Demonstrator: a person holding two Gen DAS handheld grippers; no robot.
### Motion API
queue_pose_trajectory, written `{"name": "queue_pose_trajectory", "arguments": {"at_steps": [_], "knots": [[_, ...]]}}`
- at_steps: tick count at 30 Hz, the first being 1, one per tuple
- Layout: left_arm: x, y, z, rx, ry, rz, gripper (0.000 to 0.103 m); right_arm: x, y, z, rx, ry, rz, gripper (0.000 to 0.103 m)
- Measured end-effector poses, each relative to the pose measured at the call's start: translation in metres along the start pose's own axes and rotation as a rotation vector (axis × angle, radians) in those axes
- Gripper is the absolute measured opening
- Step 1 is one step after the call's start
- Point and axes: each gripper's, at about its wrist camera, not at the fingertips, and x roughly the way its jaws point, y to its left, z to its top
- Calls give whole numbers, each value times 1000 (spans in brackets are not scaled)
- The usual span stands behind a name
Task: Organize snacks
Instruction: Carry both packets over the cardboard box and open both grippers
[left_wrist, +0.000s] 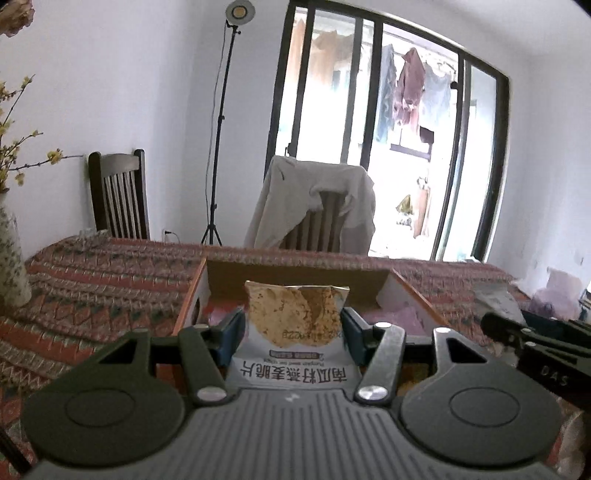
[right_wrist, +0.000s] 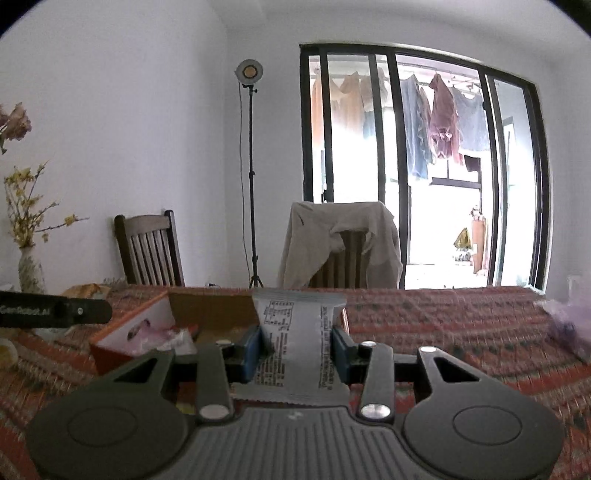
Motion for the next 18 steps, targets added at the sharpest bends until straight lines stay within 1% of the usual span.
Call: {"name": "queue_pose_trajectory", "arguments": {"at_steps": [7, 12, 14, 16, 18], "knots": [[38, 5, 27, -52, -18, 27, 58, 51, 4, 26, 27, -9, -7, 40], [75, 12, 45, -88, -57, 82, 58, 95, 5, 34, 45, -13, -33, 39], [91, 14, 46, -101, -63, 110, 58, 112, 4, 33, 63, -11, -34, 40], [101, 16, 42, -111, -70, 122, 58, 123, 2, 28, 73, -19, -36, 40], [109, 16, 34, -90, -72, 134, 58, 132, 2, 20, 63, -18, -29, 40]]}}
